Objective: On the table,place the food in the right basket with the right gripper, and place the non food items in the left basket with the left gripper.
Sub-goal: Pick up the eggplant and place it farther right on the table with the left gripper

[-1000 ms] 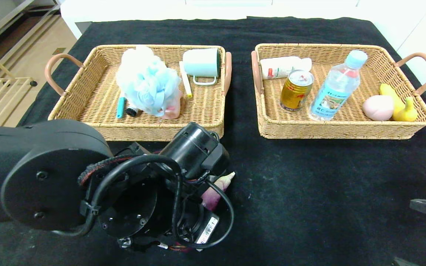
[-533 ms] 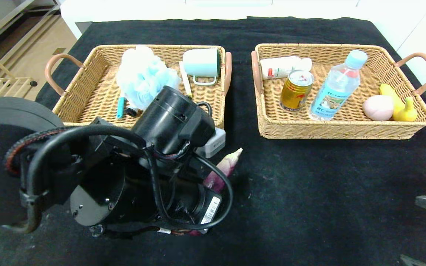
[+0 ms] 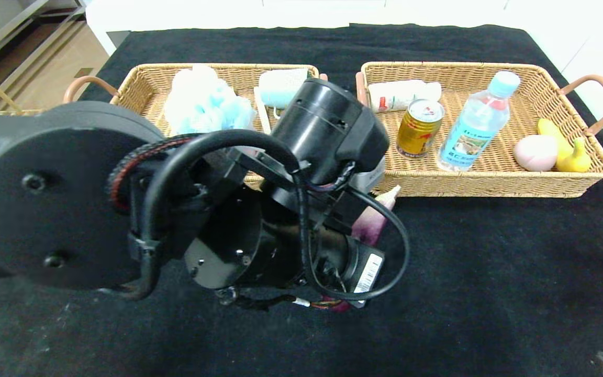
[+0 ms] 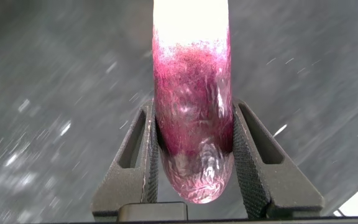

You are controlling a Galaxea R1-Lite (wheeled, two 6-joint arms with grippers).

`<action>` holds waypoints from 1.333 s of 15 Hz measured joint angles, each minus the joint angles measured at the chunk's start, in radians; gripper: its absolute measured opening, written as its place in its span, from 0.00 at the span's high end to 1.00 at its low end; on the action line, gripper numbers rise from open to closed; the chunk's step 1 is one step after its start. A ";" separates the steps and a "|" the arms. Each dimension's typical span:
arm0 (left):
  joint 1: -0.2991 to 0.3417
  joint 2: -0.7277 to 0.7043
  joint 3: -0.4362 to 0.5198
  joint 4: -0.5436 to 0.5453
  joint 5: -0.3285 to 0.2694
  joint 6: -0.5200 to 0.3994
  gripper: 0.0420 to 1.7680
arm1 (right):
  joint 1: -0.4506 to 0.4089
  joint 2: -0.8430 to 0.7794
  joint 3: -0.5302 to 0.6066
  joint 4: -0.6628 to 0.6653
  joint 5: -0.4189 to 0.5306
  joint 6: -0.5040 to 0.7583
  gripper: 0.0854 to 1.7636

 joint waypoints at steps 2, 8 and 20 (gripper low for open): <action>-0.015 0.051 -0.045 -0.002 -0.002 0.000 0.58 | 0.000 -0.018 -0.009 0.001 0.000 0.000 0.03; -0.045 0.194 -0.179 -0.008 -0.004 0.000 0.58 | 0.000 -0.050 -0.017 0.001 0.001 -0.001 0.03; -0.053 0.260 -0.216 -0.033 0.003 0.003 0.43 | 0.003 -0.053 -0.013 0.001 0.000 -0.001 0.03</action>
